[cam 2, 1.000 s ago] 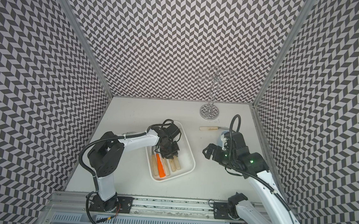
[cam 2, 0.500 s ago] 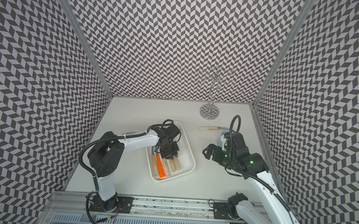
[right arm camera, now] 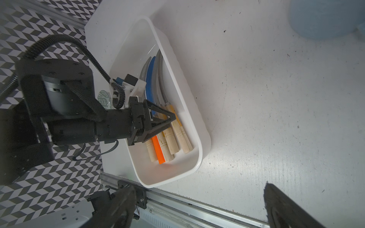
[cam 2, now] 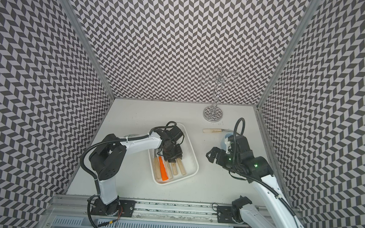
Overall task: Put small sickles into storage boxes
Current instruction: Place the sickle in the storage box.
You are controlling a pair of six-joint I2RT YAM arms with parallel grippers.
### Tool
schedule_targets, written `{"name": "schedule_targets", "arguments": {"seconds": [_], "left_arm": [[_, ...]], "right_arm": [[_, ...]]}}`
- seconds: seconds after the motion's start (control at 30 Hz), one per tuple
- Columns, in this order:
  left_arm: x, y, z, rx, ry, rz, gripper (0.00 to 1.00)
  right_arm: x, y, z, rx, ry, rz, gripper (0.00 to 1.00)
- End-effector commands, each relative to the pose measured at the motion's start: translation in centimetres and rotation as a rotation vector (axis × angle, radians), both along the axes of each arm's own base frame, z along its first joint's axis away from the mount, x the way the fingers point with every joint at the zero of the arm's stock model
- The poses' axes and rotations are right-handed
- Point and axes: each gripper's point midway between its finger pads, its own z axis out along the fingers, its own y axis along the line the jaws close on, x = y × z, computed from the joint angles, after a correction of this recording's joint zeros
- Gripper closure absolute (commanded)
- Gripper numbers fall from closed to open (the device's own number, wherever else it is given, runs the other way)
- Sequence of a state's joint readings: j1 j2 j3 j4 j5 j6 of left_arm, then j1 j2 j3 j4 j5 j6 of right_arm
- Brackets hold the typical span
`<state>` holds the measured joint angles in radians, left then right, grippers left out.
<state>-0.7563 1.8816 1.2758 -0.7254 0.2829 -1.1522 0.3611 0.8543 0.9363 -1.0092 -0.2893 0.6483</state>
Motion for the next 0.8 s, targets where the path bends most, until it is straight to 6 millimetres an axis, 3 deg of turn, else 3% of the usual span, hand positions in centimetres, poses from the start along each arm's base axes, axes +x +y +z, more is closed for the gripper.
{"name": "schedule_targets", "arguments": {"seconds": [0.0, 0.13, 0.43, 0.53, 0.77], "left_arm": [[0.7, -0.3, 0.3, -0.001, -0.011, 0.004, 0.52], [1.1, -0.4, 1.2, -0.001, -0.033, -0.004, 0.42], [2.0, -0.5, 5.3, -0.021, -0.098, -0.016, 0.38], [1.8, 0.0, 6.8, -0.039, -0.120, -0.023, 0.31], [2.0, 1.8, 12.2, -0.134, -0.288, -0.112, 0.20]], "right_arm": [[0.5, 0.1, 0.7, 0.021, -0.037, -0.006, 0.00], [0.5, 0.1, 0.6, 0.022, -0.037, -0.006, 0.00], [1.8, 0.6, 0.8, 0.028, -0.042, -0.004, 0.00], [2.8, 0.6, 1.1, 0.022, -0.052, -0.030, 0.00], [5.5, -2.1, 0.5, -0.059, -0.009, -0.282, 0.00]]}}
